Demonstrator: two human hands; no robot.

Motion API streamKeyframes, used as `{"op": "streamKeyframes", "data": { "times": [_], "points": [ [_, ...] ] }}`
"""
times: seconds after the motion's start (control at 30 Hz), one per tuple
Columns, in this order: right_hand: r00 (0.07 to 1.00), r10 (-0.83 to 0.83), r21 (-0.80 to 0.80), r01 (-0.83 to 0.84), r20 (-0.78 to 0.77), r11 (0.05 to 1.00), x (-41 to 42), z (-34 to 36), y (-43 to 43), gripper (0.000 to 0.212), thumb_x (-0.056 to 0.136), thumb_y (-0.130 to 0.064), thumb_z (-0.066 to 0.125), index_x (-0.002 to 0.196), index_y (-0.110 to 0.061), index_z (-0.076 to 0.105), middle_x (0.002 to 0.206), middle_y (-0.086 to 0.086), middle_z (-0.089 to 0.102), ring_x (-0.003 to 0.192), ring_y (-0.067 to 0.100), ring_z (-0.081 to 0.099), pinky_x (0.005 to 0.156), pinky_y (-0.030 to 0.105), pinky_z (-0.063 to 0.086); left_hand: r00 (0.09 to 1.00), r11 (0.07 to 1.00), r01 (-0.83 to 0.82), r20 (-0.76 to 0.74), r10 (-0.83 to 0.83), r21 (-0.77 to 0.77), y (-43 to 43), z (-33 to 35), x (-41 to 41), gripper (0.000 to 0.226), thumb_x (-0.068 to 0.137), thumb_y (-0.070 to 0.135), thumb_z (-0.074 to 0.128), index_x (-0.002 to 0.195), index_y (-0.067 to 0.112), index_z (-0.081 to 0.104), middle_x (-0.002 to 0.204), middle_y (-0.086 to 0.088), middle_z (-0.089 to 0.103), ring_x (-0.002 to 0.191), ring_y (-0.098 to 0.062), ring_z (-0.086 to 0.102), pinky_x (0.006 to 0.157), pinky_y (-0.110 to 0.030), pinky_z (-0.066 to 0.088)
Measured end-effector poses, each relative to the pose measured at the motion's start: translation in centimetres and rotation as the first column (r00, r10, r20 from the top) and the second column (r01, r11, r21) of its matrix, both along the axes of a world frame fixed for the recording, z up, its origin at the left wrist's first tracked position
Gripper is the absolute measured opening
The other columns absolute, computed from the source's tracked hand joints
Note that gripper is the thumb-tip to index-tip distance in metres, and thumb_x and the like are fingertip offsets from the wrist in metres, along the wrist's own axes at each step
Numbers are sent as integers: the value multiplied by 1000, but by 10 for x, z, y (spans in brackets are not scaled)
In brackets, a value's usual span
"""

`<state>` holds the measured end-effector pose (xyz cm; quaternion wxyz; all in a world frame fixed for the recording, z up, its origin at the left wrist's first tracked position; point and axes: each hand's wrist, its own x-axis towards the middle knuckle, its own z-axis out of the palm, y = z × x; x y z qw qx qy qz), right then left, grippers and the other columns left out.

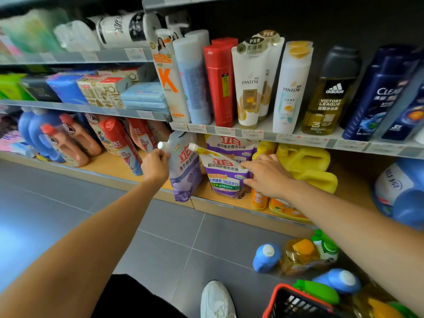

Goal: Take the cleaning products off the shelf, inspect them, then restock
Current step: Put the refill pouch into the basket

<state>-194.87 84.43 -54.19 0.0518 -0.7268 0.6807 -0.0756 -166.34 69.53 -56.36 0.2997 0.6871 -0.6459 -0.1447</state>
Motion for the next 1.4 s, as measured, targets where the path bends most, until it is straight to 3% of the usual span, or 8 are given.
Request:
{"op": "streamKeyframes", "data": {
  "times": [0.23,0.37,0.53,0.7,0.93,1.2,1.3,1.4],
  "points": [
    [970,-32,23,28,240,999,5,23,13,63,88,-45,71,145,-27,50,142,1,57,130,22,48,108,40,39,985,973,158,98,-142,-170,53,59,36,21,102,17,58,86,4,60,88,-11,63,79,-28,54,68,-36,37],
    [773,4,-149,118,634,982,19,55,35,48,88,-32,76,133,-19,64,127,0,68,112,12,62,94,33,54,964,941,256,133,-230,-224,105,95,61,19,101,19,60,86,7,62,90,-10,66,78,-29,59,68,-43,49],
    [631,86,-202,115,771,972,34,91,74,45,86,-31,78,128,-21,65,122,-7,69,107,6,63,85,17,51,884,853,467,159,-440,-233,170,136,57,18,100,23,61,85,13,61,86,-2,65,78,-21,61,69,-42,56],
    [411,-42,18,61,911,998,22,94,121,69,80,-26,83,141,-23,50,136,-1,57,116,17,61,92,29,52,798,813,547,-169,-579,-201,219,161,19,18,96,39,57,84,28,63,84,0,69,79,-19,68,70,-40,59],
    [-53,-171,172,23,984,985,-36,60,208,35,83,-37,63,112,-18,69,116,4,75,106,20,69,93,38,55,551,804,550,-627,-552,-224,257,162,-67,28,103,17,58,76,22,66,65,8,63,57,-8,53,50,-22,43],
    [-20,-199,192,365,980,911,-77,49,272,28,94,-23,65,71,-14,79,80,6,78,62,12,73,51,19,54,440,804,586,-872,-213,99,284,104,-147,25,104,22,55,92,5,69,79,-3,74,68,-16,66,62,-29,51],
    [-46,-275,266,446,960,854,-81,40,286,32,93,-24,69,76,2,70,76,14,74,54,19,67,48,26,54,422,785,600,-894,-150,152,288,83,-166,25,105,25,53,107,2,64,91,-8,74,80,-21,67,67,-33,53],
    [-67,-329,322,458,942,829,-89,32,297,44,90,-31,73,55,-11,56,48,11,48,41,24,50,48,33,48,392,744,649,-908,-150,157,289,68,-179,28,107,26,49,106,4,66,95,-3,77,82,-16,72,67,-28,58]
  ]
}}
